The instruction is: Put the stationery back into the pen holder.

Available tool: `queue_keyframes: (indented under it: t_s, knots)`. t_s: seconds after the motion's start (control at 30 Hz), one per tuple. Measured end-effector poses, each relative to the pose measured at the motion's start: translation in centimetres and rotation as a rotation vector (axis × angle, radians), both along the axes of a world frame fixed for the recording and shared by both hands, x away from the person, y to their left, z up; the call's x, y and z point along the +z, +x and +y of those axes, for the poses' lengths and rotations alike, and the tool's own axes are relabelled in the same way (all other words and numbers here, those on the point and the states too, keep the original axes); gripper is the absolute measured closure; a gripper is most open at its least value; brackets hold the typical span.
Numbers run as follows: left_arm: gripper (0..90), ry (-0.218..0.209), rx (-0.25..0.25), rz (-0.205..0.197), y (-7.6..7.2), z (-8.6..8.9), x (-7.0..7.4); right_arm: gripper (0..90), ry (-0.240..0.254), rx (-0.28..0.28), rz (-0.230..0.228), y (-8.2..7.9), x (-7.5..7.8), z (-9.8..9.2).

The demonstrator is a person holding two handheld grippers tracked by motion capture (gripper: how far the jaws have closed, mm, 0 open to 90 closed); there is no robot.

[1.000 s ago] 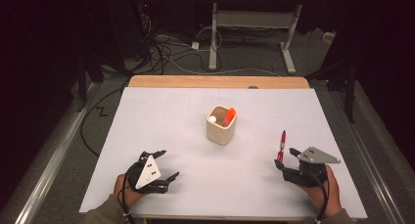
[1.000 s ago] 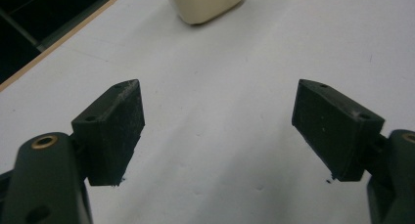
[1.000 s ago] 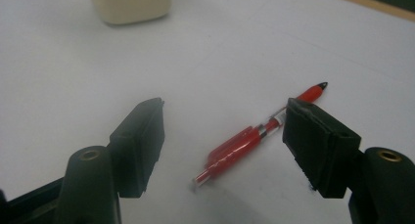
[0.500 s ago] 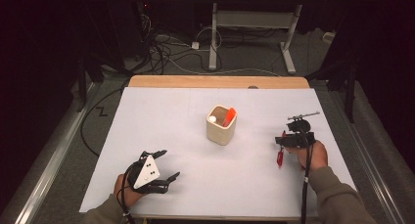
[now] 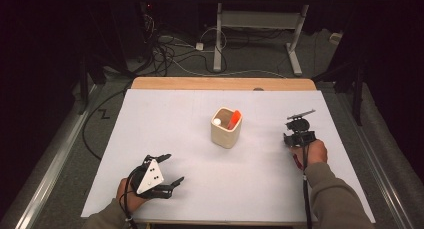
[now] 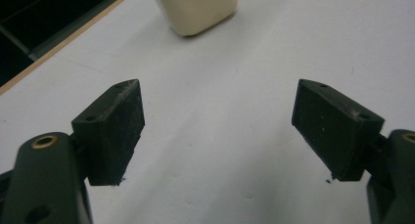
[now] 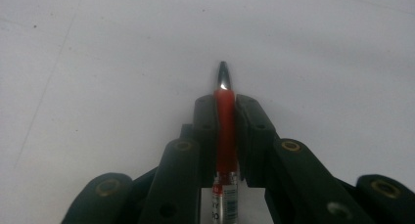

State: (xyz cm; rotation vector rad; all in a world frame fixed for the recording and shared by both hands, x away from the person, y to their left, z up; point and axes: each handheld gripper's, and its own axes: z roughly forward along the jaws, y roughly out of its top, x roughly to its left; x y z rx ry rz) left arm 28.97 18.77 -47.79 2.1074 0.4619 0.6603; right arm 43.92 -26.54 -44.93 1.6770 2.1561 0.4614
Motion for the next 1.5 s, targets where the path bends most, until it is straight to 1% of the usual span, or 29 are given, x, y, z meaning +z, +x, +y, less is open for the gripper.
queue_keyframes:
  t_s: [0.07, 0.1, 0.2, 0.27, 0.33, 0.4, 0.43, 0.53, 0.57, 0.6, 0.63, 0.67, 0.7, 0.73, 0.77, 0.83, 0.87, 0.93, 0.97, 1.03, 1.1, 1.2, 1.27, 1.33, 1.4, 1.43, 1.47, 1.5]
  knots:
    - [19.6, 0.006, 0.000, 0.001, 0.0, 0.0, 0.0, 80.6, -0.019, 0.010, -0.005, 0.0, 0.0, 0.2]
    - [19.6, 0.009, 0.001, -0.008, 0.0, 0.0, 0.0, 80.7, -0.024, 0.018, -0.005, 0.0, 0.0, 0.2]
    - [19.5, 0.002, 0.007, -0.008, 0.1, 0.0, 0.0, 80.8, -0.032, 0.042, -0.013, -0.2, 0.0, 0.1]
    - [19.6, 0.005, 0.009, -0.010, 0.1, 0.0, 0.0, 80.8, -0.019, 0.052, -0.028, -0.3, 0.0, -0.1]
    - [19.6, 0.004, 0.013, -0.009, 0.1, 0.0, 0.0, 80.9, 0.009, 0.059, -0.057, -0.6, 0.0, -0.4]
    - [19.6, 0.003, 0.017, -0.011, 0.1, 0.1, 0.0, 80.9, 0.020, 0.064, -0.112, -1.1, 0.2, -0.7]
    - [19.5, 0.003, 0.018, -0.012, 0.0, 0.1, 0.0, 80.9, 0.045, 0.062, -0.138, -1.4, 0.4, -0.8]
    - [19.6, 0.001, 0.021, -0.013, 0.0, 0.1, 0.0, 80.9, 0.076, 0.066, -0.213, -2.2, 0.9, -1.2]
    - [19.5, 0.000, 0.019, -0.004, -0.1, 0.1, 0.0, 80.9, 0.086, 0.070, -0.242, -2.5, 1.2, -1.3]
    - [19.6, -0.002, 0.018, -0.004, -0.1, 0.2, 0.0, 80.9, 0.081, 0.077, -0.276, -2.8, 1.5, -1.3]
    - [19.6, -0.004, 0.019, -0.013, 0.0, 0.2, 0.1, 80.9, 0.104, 0.083, -0.304, -3.1, 1.7, -1.4]
    - [19.8, -0.010, 0.022, -0.018, 0.0, 0.3, 0.1, 80.9, 0.120, 0.088, -0.321, -3.4, 1.9, -1.4]
    - [19.9, -0.014, 0.028, -0.022, 0.0, 0.3, 0.2, 80.9, 0.113, 0.094, -0.344, -3.7, 2.2, -1.4]
    - [19.9, -0.021, 0.030, -0.016, 0.0, 0.4, 0.2, 80.9, 0.116, 0.104, -0.379, -4.0, 2.4, -1.3]
    - [19.9, -0.021, 0.029, -0.015, 0.0, 0.4, 0.2, 80.9, 0.128, 0.111, -0.397, -4.3, 2.6, -1.3]
    - [19.9, -0.015, 0.032, -0.020, 0.1, 0.4, 0.2, 80.9, 0.137, 0.129, -0.440, -4.8, 2.9, -1.3]
    - [19.9, -0.010, 0.031, -0.019, 0.1, 0.3, 0.1, 80.9, 0.158, 0.135, -0.457, -5.1, 3.0, -1.3]
    - [19.9, -0.012, 0.025, -0.006, 0.2, 0.3, 0.0, 80.9, 0.176, 0.139, -0.488, -5.4, 3.3, -1.3]
    - [19.8, -0.008, 0.028, -0.015, 0.2, 0.3, 0.1, 80.9, 0.190, 0.143, -0.504, -5.6, 3.5, -1.4]
    - [19.9, -0.011, 0.028, -0.016, 0.2, 0.3, 0.1, 80.9, 0.186, 0.147, -0.538, -5.9, 3.7, -1.4]
    - [19.9, -0.006, 0.029, -0.016, 0.2, 0.3, 0.1, 80.9, 0.221, 0.149, -0.563, -6.3, 3.8, -1.5]
    - [19.9, -0.005, 0.030, -0.020, 0.1, 0.3, 0.1, 80.9, 0.255, 0.156, -0.625, -6.8, 4.3, -1.8]
    - [19.9, -0.010, 0.031, -0.020, 0.1, 0.3, 0.2, 80.9, 0.281, 0.161, -0.659, -7.2, 4.5, -1.8]
    - [19.9, -0.021, 0.035, -0.023, 0.1, 0.4, 0.3, 80.9, 0.284, 0.169, -0.677, -7.4, 4.7, -1.7]
    - [19.9, -0.022, 0.038, -0.021, 0.1, 0.5, 0.3, 80.9, 0.282, 0.180, -0.699, -7.5, 5.0, -1.4]
    - [19.9, -0.022, 0.038, -0.020, 0.1, 0.5, 0.3, 80.8, 0.283, 0.193, -0.701, -7.6, 5.1, -1.3]
    - [19.9, -0.016, 0.040, -0.023, 0.1, 0.5, 0.3, 80.9, 0.291, 0.203, -0.709, -7.6, 5.3, -1.1]
    - [19.9, -0.012, 0.044, -0.027, 0.1, 0.5, 0.3, 80.8, 0.287, 0.206, -0.720, -7.6, 5.4, -0.9]
